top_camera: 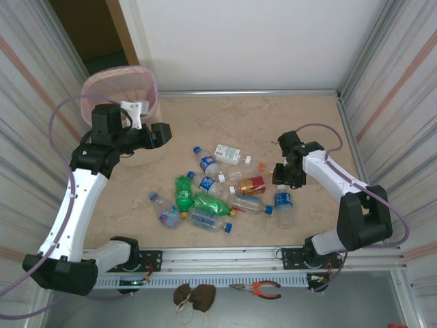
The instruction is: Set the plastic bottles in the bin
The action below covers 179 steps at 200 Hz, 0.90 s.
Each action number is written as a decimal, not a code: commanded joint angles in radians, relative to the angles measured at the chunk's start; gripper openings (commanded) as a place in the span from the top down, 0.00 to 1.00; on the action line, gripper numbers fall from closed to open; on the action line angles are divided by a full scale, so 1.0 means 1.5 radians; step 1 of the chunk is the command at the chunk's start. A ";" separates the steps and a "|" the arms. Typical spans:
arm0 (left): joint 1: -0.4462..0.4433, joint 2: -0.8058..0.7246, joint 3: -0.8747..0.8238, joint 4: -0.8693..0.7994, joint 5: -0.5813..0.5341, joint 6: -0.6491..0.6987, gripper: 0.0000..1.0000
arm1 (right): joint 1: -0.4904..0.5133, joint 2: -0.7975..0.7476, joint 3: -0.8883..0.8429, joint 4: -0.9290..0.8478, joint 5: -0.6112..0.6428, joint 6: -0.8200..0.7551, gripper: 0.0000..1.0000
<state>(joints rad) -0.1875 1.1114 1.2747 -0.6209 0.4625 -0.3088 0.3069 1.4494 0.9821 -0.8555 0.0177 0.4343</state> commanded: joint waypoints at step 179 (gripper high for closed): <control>-0.005 -0.023 0.007 0.016 -0.007 -0.017 0.36 | 0.016 0.067 -0.023 0.046 0.054 -0.014 0.69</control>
<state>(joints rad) -0.1902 1.1065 1.2747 -0.6037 0.4595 -0.3199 0.3214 1.5887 0.9459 -0.7551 0.0586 0.4137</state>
